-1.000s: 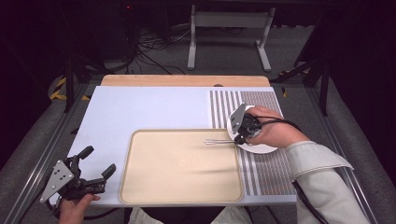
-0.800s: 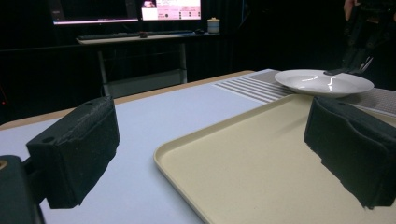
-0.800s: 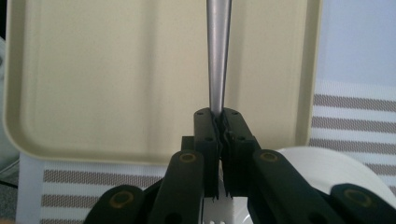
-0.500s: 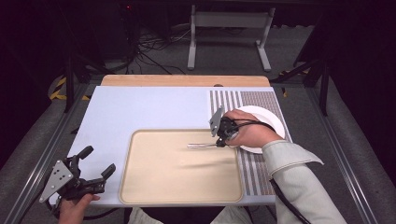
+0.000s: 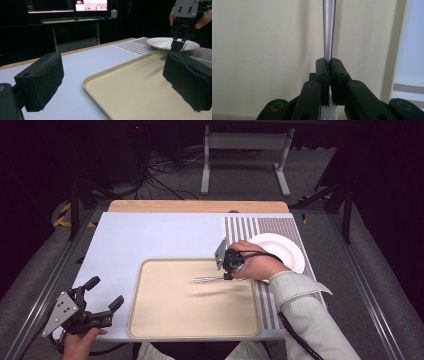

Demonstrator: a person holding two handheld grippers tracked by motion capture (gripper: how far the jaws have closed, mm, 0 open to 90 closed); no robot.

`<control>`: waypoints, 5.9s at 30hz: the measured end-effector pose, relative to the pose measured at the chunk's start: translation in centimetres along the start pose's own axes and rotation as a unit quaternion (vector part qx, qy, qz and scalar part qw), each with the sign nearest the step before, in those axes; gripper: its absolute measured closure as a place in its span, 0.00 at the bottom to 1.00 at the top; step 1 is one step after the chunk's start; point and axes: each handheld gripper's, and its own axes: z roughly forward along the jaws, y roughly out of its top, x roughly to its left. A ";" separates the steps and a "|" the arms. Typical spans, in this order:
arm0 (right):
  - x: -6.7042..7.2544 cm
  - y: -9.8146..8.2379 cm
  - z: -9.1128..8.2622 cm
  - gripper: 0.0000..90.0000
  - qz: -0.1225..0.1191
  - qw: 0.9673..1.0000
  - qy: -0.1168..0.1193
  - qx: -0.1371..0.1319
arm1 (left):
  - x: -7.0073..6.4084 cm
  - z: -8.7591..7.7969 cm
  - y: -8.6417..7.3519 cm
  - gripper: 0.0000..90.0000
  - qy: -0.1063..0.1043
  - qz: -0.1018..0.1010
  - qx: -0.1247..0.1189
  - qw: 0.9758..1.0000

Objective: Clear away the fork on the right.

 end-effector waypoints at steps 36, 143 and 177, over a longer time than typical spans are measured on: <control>-0.2 -0.2 1.5 1.00 0.038 0.998 0.023 -0.052 | 0.0 0.1 0.0 0.05 -0.003 0.000 0.002 1.000; 8.9 -4.2 3.4 1.00 0.156 0.981 0.079 -0.084 | -0.2 0.5 0.0 0.05 -0.010 -0.003 0.004 1.000; 12.3 -10.4 -4.9 0.23 0.250 0.878 -0.202 -0.354 | -0.3 0.8 0.1 0.05 -0.009 0.002 0.005 1.000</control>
